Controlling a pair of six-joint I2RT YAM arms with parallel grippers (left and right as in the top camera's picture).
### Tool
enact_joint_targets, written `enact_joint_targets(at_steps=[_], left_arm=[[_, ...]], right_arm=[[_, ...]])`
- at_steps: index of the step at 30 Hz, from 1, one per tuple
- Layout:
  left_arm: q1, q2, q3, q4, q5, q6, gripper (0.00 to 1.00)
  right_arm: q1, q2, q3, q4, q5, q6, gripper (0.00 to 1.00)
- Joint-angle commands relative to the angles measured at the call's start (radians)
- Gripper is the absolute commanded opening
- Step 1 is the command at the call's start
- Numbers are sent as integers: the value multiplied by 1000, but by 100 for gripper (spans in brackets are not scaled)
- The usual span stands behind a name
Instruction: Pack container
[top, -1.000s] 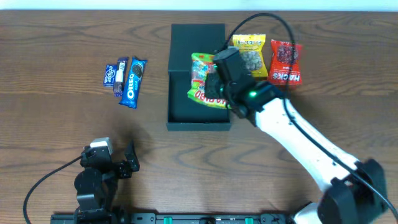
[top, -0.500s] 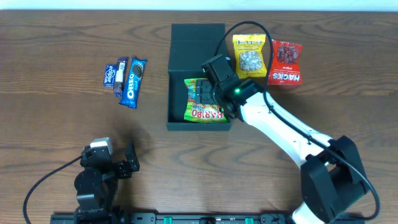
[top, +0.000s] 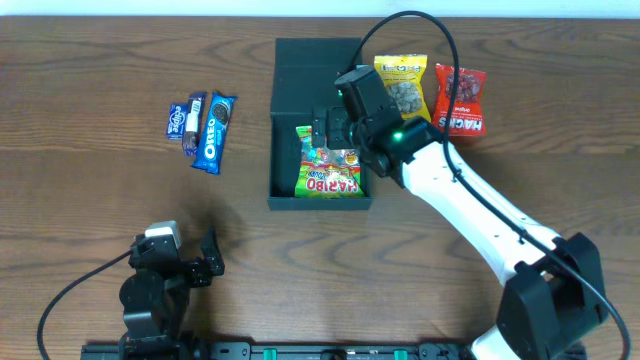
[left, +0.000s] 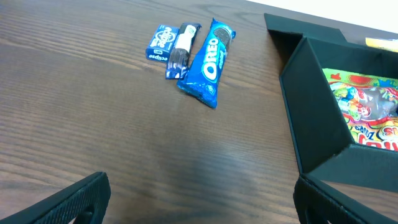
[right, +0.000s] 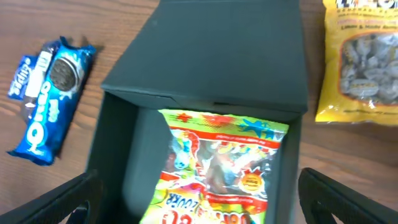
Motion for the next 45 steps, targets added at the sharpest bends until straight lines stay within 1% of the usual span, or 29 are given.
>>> enact_joint_targets(at_steps=[1, 5, 9, 10, 12, 13, 14, 17, 19, 23, 24, 26, 29, 30, 33, 35, 37, 45], left_arm=[[0, -6, -16, 5, 9, -17, 95], [0, -6, -16, 70, 44, -39, 95], [0, 8, -15, 260, 242, -55, 95], [0, 33, -10, 315, 254, -80, 95], [0, 109, 25, 354, 230, -82, 95], [0, 154, 50, 355, 208, -77, 95], [0, 240, 101, 354, 179, -52, 95], [0, 416, 206, 348, 147, 26, 95], [0, 588, 314, 330, 98, 63, 95], [0, 864, 494, 301, 21, 64, 95], [0, 966, 564, 289, 16, 64, 95], [0, 1111, 670, 261, 10, 64, 95], [-7, 1275, 797, 214, 0, 70, 95], [-16, 1335, 842, 196, -1, 91, 95], [-50, 1466, 924, 174, -7, 191, 95], [-69, 1530, 943, 180, -29, 237, 95], [-80, 1582, 945, 211, -2, 231, 95], [-84, 1665, 944, 268, 67, 232, 95]], right_arm=[[-10, -14, 19, -4, 3, -94, 99], [-19, -14, 19, -4, 7, -119, 99], [-61, -14, 19, 0, 7, -119, 99], [-85, -14, 19, 9, 6, -119, 99], [-137, -14, 19, 41, -1, -136, 99], [-155, -14, 19, 55, -10, -153, 99], [-184, -14, 19, 79, -26, -170, 99], [-227, -14, 19, 125, -45, -193, 99], [-254, -14, 19, 159, -47, -207, 99], [-288, -14, 19, 224, -47, -263, 99], [-298, -14, 19, 246, -46, -282, 99], [-312, -14, 19, 275, -46, -305, 99], [-328, -14, 19, 297, -46, -314, 99], [-333, -14, 19, 298, -47, -314, 99], [-345, -14, 19, 292, -47, -314, 99], [-351, -14, 19, 286, -47, -314, 99], [-357, -14, 19, 278, -47, -314, 99], [-356, -14, 19, 227, -53, -293, 99]])
